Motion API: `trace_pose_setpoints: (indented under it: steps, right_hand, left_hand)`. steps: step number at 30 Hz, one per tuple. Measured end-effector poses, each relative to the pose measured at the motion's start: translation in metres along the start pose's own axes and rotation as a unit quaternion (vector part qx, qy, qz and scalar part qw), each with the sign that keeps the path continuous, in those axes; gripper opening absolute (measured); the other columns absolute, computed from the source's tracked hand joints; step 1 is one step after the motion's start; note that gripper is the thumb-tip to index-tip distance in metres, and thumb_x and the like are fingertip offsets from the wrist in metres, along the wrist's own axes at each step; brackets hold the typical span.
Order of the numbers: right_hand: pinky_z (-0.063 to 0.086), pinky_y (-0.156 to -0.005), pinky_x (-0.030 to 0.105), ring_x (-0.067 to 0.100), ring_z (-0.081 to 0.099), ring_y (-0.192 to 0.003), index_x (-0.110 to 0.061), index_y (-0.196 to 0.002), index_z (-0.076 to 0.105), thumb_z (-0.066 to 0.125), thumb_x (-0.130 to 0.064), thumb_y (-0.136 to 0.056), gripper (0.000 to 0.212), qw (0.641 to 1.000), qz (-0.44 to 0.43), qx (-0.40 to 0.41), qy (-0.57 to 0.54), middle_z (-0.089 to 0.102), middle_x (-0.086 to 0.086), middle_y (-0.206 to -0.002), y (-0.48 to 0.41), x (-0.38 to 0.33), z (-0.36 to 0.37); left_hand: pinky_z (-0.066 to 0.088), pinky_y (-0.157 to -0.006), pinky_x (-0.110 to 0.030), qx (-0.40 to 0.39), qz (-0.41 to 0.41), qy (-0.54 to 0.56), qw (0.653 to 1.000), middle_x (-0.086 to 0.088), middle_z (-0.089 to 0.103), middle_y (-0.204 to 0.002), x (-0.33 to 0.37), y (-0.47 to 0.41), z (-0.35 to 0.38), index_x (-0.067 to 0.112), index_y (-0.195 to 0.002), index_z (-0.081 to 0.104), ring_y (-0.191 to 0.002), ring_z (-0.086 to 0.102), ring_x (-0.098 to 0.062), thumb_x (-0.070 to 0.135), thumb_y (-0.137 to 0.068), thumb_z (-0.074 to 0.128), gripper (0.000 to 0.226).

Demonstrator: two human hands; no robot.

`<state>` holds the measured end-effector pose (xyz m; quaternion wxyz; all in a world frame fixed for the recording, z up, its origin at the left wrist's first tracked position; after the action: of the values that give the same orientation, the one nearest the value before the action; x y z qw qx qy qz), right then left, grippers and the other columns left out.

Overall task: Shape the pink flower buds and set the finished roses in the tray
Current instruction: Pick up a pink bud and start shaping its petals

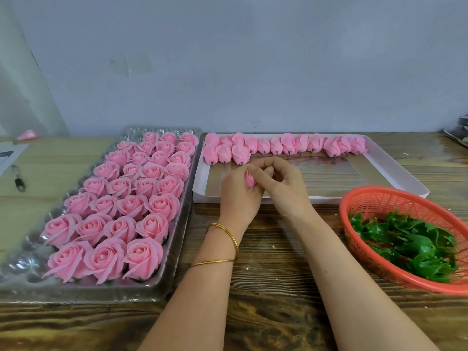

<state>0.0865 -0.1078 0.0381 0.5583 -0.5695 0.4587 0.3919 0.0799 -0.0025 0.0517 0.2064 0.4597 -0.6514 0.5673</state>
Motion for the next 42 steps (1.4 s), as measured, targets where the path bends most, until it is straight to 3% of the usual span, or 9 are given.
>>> trace_pose_setpoints:
  steps: [5,9,12,16,19,26,30,34,42]
  right_hand:
    - [0.052,-0.074,0.020,0.010,0.063,-0.080,-0.002,-0.093,0.069,0.070,-0.012,-0.088,0.011,1.000,-0.001,-0.007,0.000,0.068,0.008,-0.086,-0.001,0.002,0.000]
    - [0.054,-0.080,0.033,0.014,0.062,-0.081,-0.007,-0.083,0.066,0.060,-0.021,-0.096,0.021,0.998,0.029,-0.023,-0.052,0.066,0.009,-0.083,0.000,0.009,0.004]
    - [0.055,-0.078,0.029,0.015,0.066,-0.085,-0.006,-0.083,0.068,0.048,-0.003,-0.096,0.024,0.989,0.058,-0.036,-0.128,0.070,0.012,-0.088,-0.001,0.012,0.007]
    - [0.055,-0.079,0.026,0.017,0.065,-0.083,-0.004,-0.091,0.066,0.048,0.021,-0.079,0.033,0.997,0.021,-0.058,-0.041,0.068,0.016,-0.087,0.001,0.007,0.012]
    - [0.054,-0.074,0.025,0.017,0.064,-0.084,0.005,-0.101,0.064,0.059,0.023,-0.077,0.031,0.996,0.012,-0.091,-0.022,0.067,0.015,-0.092,0.004,0.007,0.020]
    - [0.054,-0.073,0.023,0.013,0.062,-0.079,-0.015,-0.097,0.057,0.071,0.014,-0.073,0.040,0.998,-0.002,-0.070,-0.001,0.064,0.005,-0.090,0.003,0.011,0.016]
    - [0.054,-0.074,0.026,0.014,0.064,-0.082,-0.017,-0.101,0.057,0.072,0.003,-0.069,0.040,0.998,-0.008,-0.061,-0.011,0.067,0.010,-0.094,0.001,0.014,0.013]
    - [0.054,-0.071,0.027,0.014,0.065,-0.080,-0.014,-0.098,0.058,0.065,0.013,-0.077,0.035,0.997,-0.012,-0.075,-0.017,0.066,0.010,-0.090,0.000,0.016,0.018]
    - [0.056,-0.078,0.031,0.021,0.068,-0.101,-0.001,-0.113,0.053,0.052,0.021,-0.083,0.038,0.992,-0.019,-0.124,-0.023,0.069,0.014,-0.106,0.004,0.010,0.027]
  left_hand:
    - [0.041,-0.063,-0.005,-0.002,-0.002,-0.005,1.000,0.019,0.059,-0.070,0.001,0.000,0.000,0.011,-0.089,0.073,-0.073,0.060,0.001,0.017,-0.092,0.065,0.011]
    - [0.041,-0.053,-0.020,0.016,-0.056,-0.021,0.998,0.002,0.057,-0.061,-0.015,-0.002,-0.004,0.007,-0.068,0.060,-0.059,0.052,-0.007,0.020,-0.095,0.057,0.030]
    - [0.036,-0.053,-0.022,0.066,-0.068,0.016,0.995,0.001,0.048,-0.057,-0.015,-0.003,-0.015,0.015,-0.060,0.050,-0.056,0.043,-0.009,0.022,-0.093,0.060,0.036]
    - [0.044,-0.062,-0.040,0.092,-0.093,0.054,0.990,-0.007,0.048,-0.064,-0.016,-0.003,-0.020,0.025,-0.060,0.043,-0.062,0.046,-0.021,0.023,-0.093,0.060,0.038]
    - [0.043,-0.061,-0.033,0.076,-0.133,0.104,0.983,-0.007,0.051,-0.070,-0.023,0.000,-0.014,0.030,-0.062,0.042,-0.063,0.048,-0.012,0.023,-0.092,0.061,0.036]
    - [0.047,-0.050,-0.010,0.021,-0.167,0.200,0.965,0.019,0.065,-0.057,-0.023,0.003,0.002,0.019,-0.072,0.058,-0.058,0.064,0.006,0.016,-0.096,0.057,0.024]
    - [0.059,-0.070,-0.031,0.003,-0.181,0.204,0.962,-0.013,0.072,-0.084,-0.023,0.002,0.003,-0.005,-0.093,0.064,-0.080,0.071,-0.019,0.026,-0.094,0.060,0.031]
    - [0.057,-0.072,-0.041,0.003,-0.173,0.193,0.966,-0.027,0.067,-0.088,-0.023,0.003,0.000,-0.006,-0.089,0.064,-0.075,0.065,-0.022,0.030,-0.092,0.064,0.037]
    - [0.053,-0.059,-0.022,-0.012,-0.150,0.182,0.972,0.004,0.063,-0.060,-0.026,0.000,0.002,0.024,-0.061,0.067,-0.063,0.061,-0.011,0.034,-0.091,0.064,0.032]
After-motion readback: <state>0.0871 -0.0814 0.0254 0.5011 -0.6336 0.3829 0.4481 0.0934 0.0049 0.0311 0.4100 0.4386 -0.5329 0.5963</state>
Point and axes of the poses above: each hand's wrist, its own y-axis away from the middle knuckle, its own z-axis out of the palm, x = y × z, the point moved 10 cm from there along -y, towards the middle knuckle
